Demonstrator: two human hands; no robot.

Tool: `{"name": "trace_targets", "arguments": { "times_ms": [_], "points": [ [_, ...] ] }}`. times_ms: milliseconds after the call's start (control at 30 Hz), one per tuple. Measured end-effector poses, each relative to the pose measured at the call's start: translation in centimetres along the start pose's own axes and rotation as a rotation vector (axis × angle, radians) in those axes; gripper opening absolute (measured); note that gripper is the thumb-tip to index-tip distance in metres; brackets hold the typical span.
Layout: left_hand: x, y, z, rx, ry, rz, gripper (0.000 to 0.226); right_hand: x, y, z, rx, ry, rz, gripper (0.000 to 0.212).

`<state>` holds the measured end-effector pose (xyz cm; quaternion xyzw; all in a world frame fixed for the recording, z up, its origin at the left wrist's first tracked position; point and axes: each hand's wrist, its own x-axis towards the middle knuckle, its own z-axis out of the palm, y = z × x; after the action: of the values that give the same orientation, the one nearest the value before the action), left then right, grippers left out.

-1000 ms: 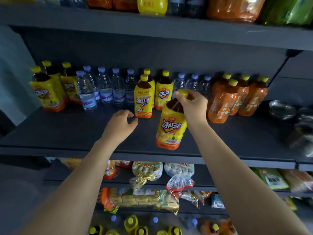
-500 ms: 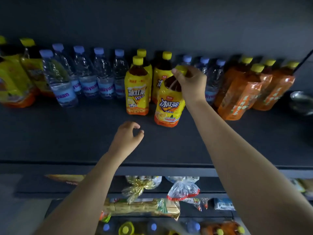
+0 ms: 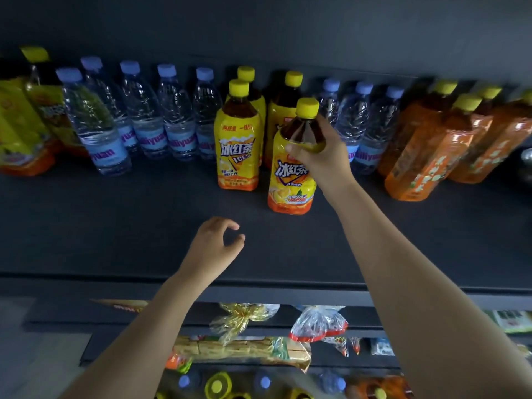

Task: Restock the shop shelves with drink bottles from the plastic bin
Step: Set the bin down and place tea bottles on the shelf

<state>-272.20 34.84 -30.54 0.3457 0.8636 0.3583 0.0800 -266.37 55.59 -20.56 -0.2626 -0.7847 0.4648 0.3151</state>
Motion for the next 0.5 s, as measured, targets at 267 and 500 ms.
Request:
{"name": "trace_targets", "arguments": {
  "times_ms": [267,500],
  "points": [
    [-0.7,-0.9,0.7,0.118,0.017,0.089,0.026,1.0,1.2,-0.3,-0.032,-0.053,0.005,0.089],
    [-0.8,-0.9,0.9,0.165,0.045,0.129,0.029,2.6,1.6,0.7,-0.055,-0.039,-0.051,0.089]
  ]
}}
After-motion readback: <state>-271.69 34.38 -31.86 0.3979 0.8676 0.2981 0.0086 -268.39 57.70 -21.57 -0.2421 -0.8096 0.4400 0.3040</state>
